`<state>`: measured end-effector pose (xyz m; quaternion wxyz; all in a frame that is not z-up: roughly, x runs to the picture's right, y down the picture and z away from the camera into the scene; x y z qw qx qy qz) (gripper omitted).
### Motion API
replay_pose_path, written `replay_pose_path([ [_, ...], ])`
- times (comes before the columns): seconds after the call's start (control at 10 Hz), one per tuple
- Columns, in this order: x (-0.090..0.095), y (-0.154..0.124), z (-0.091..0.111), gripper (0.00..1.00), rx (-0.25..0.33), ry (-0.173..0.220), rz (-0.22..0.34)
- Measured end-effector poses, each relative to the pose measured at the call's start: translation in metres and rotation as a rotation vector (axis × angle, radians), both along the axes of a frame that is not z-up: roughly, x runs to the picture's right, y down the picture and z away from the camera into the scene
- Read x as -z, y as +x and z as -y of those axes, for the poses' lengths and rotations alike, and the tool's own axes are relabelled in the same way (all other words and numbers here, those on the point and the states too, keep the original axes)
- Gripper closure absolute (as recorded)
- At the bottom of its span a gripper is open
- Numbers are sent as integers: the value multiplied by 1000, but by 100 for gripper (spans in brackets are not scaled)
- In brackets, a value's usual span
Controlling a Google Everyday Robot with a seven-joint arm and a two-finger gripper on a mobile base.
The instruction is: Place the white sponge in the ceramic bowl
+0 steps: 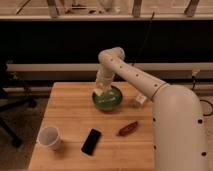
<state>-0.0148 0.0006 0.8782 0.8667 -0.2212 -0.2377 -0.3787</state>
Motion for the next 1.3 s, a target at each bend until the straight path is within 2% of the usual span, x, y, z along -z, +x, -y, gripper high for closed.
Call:
replay_pose_path([
  [0.1, 0, 1, 1, 100, -1, 1, 0],
  [0.2, 0, 3, 1, 95, -1, 1, 1],
  [0.8, -1, 10, 3, 44, -1, -1, 3],
  [0.9, -2, 12, 4, 40, -1, -3, 3],
  [1.3, -3, 15, 6, 40, -1, -4, 4],
])
